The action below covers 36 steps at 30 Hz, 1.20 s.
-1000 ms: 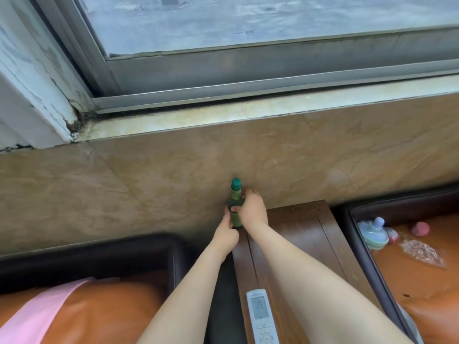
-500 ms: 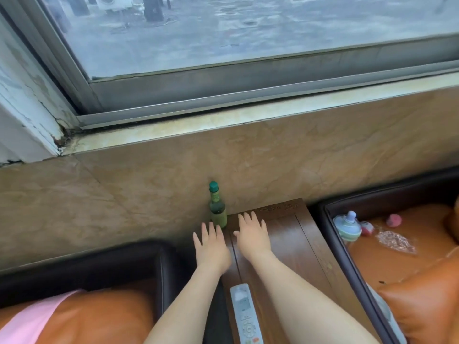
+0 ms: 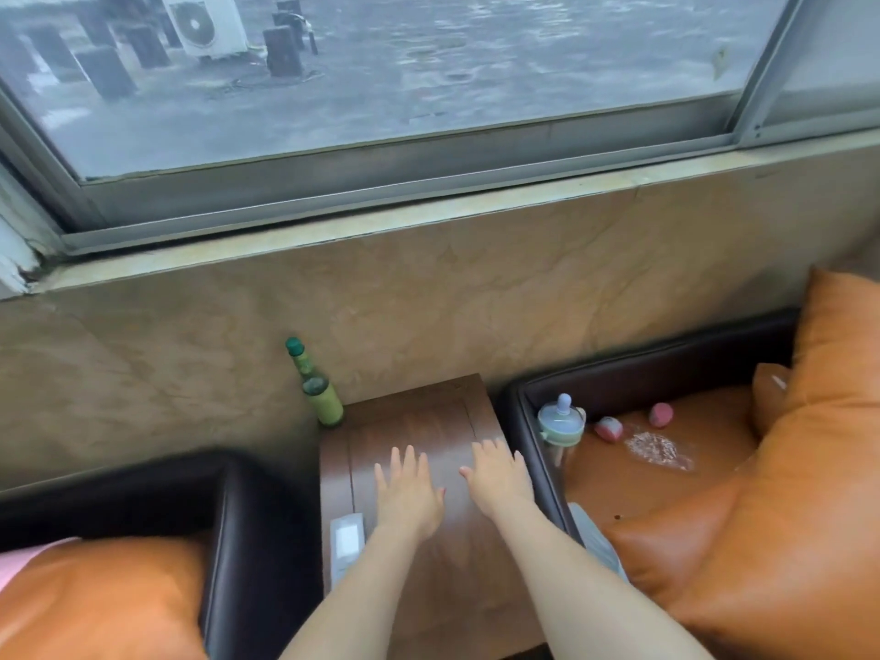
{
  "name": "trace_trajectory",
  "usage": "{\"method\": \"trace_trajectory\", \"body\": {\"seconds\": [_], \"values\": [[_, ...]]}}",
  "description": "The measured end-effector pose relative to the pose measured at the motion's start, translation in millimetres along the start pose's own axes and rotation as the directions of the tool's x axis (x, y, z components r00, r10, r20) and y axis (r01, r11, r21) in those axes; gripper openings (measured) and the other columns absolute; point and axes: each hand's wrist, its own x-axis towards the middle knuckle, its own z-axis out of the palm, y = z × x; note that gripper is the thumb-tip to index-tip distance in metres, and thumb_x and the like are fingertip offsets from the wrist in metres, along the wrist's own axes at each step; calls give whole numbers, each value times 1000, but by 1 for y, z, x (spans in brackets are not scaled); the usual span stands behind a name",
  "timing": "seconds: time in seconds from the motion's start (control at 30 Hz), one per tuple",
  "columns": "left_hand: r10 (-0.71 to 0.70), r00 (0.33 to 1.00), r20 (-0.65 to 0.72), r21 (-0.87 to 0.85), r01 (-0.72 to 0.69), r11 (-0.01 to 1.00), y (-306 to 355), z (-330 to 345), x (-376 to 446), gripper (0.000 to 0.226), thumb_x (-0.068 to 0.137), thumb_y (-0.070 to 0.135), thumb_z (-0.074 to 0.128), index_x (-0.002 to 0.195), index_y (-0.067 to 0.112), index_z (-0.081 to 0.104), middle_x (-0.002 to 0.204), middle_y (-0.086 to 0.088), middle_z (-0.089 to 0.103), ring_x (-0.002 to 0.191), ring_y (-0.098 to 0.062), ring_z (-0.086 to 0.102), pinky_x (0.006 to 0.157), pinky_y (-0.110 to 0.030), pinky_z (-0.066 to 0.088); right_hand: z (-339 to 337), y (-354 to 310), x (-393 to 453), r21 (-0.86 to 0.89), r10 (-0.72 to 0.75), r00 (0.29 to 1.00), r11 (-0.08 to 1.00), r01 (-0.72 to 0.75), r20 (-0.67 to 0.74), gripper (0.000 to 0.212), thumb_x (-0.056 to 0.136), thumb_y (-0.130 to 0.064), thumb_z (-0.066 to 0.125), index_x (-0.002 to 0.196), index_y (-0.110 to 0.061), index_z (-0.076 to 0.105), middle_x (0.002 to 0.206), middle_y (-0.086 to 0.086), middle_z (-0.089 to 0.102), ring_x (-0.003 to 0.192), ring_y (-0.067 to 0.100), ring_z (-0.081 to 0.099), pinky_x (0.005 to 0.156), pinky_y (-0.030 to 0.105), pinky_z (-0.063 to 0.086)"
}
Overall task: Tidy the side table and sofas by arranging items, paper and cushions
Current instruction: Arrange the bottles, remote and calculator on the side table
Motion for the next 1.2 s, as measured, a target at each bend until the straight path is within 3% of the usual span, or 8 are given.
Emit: {"method": "trace_trajectory", "body": {"seconds": [0.37, 0.6, 0.8, 1.0, 1.2], "values": [[169, 985, 36, 24, -170, 985, 82, 7, -15, 61, 102, 40, 25, 153, 13, 2, 160, -6, -7, 147, -25, -10, 117, -48, -4, -10, 96, -42, 75, 140, 988, 988, -135, -63, 52, 101, -38, 30, 147, -14, 24, 152, 3, 27, 144, 21, 14, 115, 43, 14], [293, 956, -31, -19, -294, 956, 122, 12, 12, 65, 101, 40, 30, 152, 18, -3, 160, -4, -9, 147, -23, -10, 117, -46, -5, -16, 170, -16, 94, 281, 954, 958, -272, -102, 53, 100, -39, 34, 146, -15, 24, 154, 3, 24, 144, 21, 12, 116, 45, 12], [240, 970, -27, -24, -241, 970, 170, 27, 74, 66, 100, 45, 28, 153, 18, -1, 160, -3, -8, 147, -21, -12, 117, -45, -7, -12, 223, 77, 86, 193, 977, 979, -186, -88, 55, 98, -36, 40, 146, -14, 25, 151, 4, 29, 142, 22, 17, 113, 43, 18], [217, 974, 62, 2, -218, 976, 200, 34, 128, 66, 100, 43, 28, 152, 16, -2, 160, -5, -10, 146, -22, -13, 117, -46, -9, -5, 244, 167, 50, 38, 989, 998, -31, -140, 55, 96, -21, 48, 146, -11, 26, 151, 8, 29, 140, 22, 26, 109, 38, 29], [137, 987, 89, -27, -135, 990, 189, 46, 160, 63, 101, 40, 28, 152, 15, 0, 160, -5, -6, 147, -22, -11, 116, -45, -7, 20, 243, 212, 28, -68, 994, 997, 66, 87, 55, 94, -16, 52, 144, -12, 30, 145, 9, 35, 130, 23, 39, 99, 37, 41]]}}
